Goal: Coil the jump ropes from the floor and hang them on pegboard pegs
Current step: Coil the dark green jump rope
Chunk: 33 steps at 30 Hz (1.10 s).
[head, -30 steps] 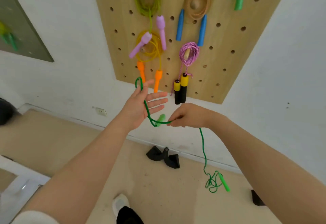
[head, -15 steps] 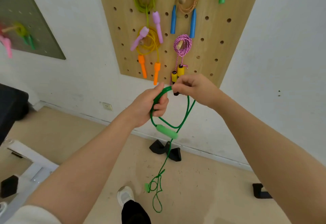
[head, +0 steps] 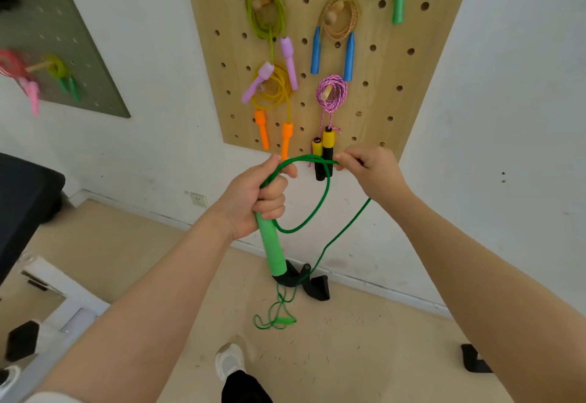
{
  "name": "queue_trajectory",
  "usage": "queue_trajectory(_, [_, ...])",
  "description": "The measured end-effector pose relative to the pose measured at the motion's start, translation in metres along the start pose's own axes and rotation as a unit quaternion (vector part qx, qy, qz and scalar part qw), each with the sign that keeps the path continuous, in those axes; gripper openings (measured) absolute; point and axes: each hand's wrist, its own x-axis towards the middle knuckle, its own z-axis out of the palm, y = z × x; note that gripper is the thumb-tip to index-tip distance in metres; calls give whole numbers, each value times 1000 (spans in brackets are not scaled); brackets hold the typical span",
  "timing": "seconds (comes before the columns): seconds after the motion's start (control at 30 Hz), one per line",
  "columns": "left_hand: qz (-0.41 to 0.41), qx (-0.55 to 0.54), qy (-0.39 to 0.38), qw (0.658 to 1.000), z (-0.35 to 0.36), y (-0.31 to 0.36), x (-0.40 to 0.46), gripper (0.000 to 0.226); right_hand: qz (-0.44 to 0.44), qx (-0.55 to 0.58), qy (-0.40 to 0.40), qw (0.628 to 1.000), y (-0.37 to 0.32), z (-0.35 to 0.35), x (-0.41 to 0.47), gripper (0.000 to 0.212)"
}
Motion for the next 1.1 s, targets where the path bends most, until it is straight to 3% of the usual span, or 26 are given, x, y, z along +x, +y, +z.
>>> queue_trajectory(0.13, [4, 1, -40, 999, -4, 3, -4, 36, 28, 138, -84, 986, -3, -5, 1, 14])
queue_trajectory(0.27, [-4, 70, -72, 995, -4, 8, 1, 21, 15, 150, -148, 977, -13, -8, 5, 20])
queue_trajectory(0.4, [-39, 150, -33, 987, -3, 15, 10, 9, 13, 174, -199, 964, -26, -14, 9, 24])
queue_trajectory(0.47, [-53, 191, -21, 980, 0, 15, 12, 24, 14, 184, -197, 963, -27, -16, 11, 6])
queue_trajectory(0.53, [-39, 242, 2, 969, 5, 12, 14, 38, 17, 192, -157, 969, -27, -17, 13, 16])
queue_trajectory(0.6, [-18, 262, 13, 965, 10, 9, 15, 37, 38, 234, -93, 967, -25, -19, 15, 22])
queue_trajectory(0.67, [-20, 245, 12, 969, 10, 8, 15, 39, 68, 301, -21, 951, -20, -23, 19, 26])
queue_trajectory(0.73, [-23, 195, -5, 981, 7, 9, 14, 41, 79, 306, -7, 949, -14, -26, 21, 28])
queue_trajectory(0.9, [44, 1, -37, 998, 19, 17, 15, 46, 86, 147, -80, 982, -8, 0, 16, 34])
queue_trajectory(1.03, [183, -164, 23, 969, 11, 31, 16, 40, 152, 162, -209, 952, 11, 22, -2, 36])
queue_trajectory(1.1, [193, -149, 77, 967, -3, 33, 13, 35, 163, 120, -289, 936, 18, 27, -14, 30])
